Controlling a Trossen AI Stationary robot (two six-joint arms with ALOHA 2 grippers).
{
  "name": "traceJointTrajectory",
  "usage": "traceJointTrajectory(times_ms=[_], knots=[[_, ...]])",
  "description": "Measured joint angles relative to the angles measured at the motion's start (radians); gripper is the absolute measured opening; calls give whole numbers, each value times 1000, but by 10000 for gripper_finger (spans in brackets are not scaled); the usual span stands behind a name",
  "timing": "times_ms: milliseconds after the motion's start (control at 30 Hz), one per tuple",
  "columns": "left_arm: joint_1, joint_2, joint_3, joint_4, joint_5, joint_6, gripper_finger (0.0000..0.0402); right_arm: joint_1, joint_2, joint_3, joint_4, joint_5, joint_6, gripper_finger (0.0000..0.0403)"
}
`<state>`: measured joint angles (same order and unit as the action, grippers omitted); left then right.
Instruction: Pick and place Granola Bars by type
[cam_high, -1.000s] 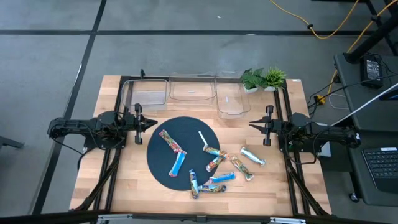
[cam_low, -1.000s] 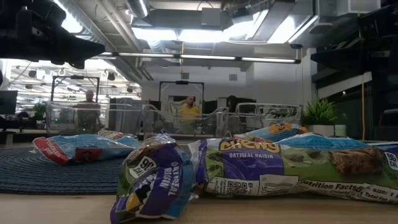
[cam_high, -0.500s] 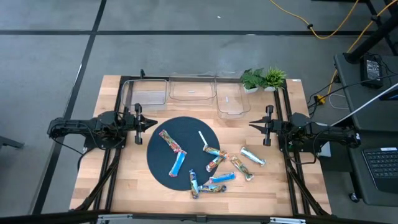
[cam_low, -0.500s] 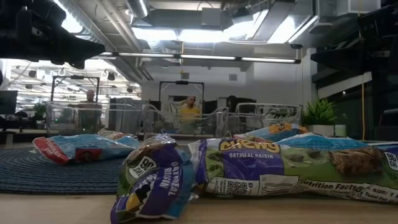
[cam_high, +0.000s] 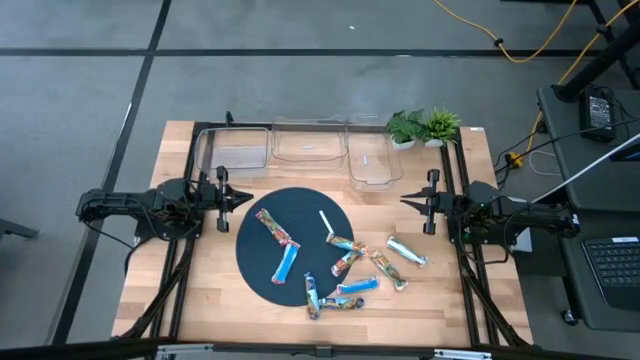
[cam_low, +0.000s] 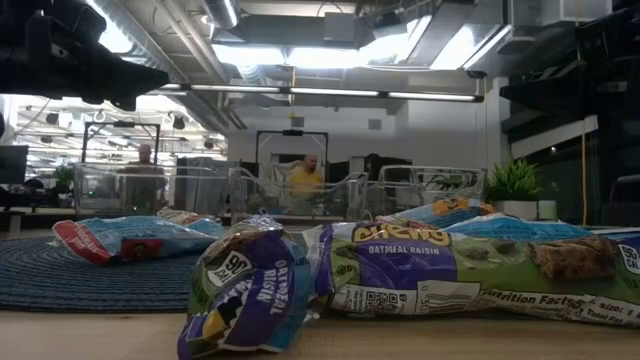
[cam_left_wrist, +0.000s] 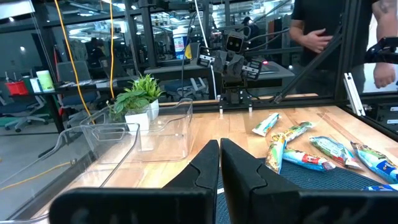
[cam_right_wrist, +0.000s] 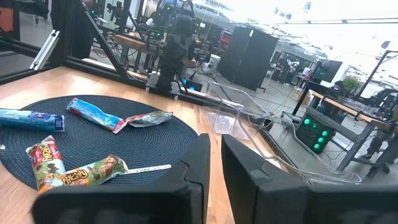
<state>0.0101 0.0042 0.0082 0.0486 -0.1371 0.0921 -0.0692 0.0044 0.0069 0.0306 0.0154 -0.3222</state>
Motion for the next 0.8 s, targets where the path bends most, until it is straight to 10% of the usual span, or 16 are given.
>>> traceJointTrajectory(times_ms=[800], knots=[[0,0,0,0,0,0,7,0,0,0,0,0,0,46]])
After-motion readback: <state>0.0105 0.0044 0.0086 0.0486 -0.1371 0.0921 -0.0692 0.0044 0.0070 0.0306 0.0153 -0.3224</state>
